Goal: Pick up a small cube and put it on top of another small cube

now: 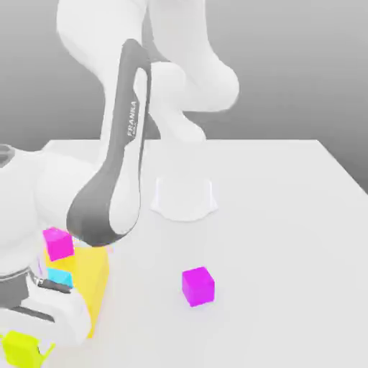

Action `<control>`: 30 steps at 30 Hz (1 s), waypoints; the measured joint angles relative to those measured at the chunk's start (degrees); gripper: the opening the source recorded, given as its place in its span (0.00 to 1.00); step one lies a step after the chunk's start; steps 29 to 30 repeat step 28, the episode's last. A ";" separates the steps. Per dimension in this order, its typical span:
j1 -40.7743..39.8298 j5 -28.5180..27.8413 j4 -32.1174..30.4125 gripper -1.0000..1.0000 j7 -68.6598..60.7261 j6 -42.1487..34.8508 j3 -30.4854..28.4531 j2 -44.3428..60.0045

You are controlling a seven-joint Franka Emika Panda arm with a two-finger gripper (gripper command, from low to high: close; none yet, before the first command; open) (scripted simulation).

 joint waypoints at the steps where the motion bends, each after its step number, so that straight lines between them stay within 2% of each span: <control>1: 0.43 -1.17 -1.61 0.00 0.47 0.04 -0.65 -1.98; 7: 0.62 -6.84 -11.34 0.00 5.85 -0.83 -3.92 -14.09; 11: -3.25 -8.93 -17.24 0.00 14.84 -3.87 -6.17 -22.35; 18: -12.70 -14.85 -27.23 0.00 33.18 -9.74 -5.02 -37.10; 20: -14.02 -15.02 -28.66 0.00 35.66 -8.60 -5.20 -37.05; 24: -13.34 -12.73 -30.49 0.00 34.63 0.15 -6.33 -29.84; 25: -13.23 -12.22 -30.74 1.00 34.25 1.60 -6.43 -28.57; 30: -13.23 -12.22 -30.74 1.00 34.25 1.60 -6.43 -28.57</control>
